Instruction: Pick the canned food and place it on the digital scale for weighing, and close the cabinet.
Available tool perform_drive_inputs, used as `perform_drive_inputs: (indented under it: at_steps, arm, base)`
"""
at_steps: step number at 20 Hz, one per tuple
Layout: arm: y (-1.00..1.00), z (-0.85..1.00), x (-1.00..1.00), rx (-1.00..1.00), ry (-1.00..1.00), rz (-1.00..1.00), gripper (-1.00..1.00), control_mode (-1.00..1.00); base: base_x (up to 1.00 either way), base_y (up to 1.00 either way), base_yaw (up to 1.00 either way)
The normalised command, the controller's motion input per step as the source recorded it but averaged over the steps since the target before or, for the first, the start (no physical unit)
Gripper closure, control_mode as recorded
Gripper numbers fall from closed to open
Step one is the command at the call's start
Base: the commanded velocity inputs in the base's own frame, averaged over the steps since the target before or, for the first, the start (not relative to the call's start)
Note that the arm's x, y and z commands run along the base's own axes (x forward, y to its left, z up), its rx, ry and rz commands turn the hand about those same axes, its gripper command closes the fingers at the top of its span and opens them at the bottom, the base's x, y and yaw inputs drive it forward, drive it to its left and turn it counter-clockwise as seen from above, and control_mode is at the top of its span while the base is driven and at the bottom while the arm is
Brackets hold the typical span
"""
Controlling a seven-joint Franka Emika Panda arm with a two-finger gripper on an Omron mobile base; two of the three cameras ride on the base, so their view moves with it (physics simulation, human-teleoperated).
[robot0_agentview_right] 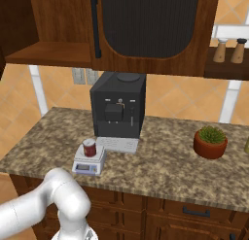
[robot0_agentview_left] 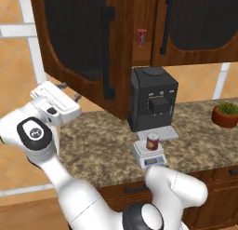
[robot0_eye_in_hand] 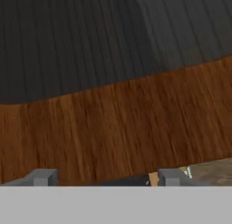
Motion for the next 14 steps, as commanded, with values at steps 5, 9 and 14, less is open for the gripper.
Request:
perform_drive_inputs:
  at_steps: [5, 9, 14]
  arm:
    - [-1.0, 0.88, 0.04, 0.17, -0.02, 0.0, -1.0, -1.0]
    - [-1.0, 0.91, 0.4, 0.16, 0.0, 0.0, -1.0, -1.0]
    - [-1.0, 0.35, 0.79, 0.15, 0.0, 0.0, -1.0, -1.0]
  base:
    - [0.0, 0.0, 0.0]
    - [0.0, 0.0, 0.0]
    - [0.0, 0.0, 0.0]
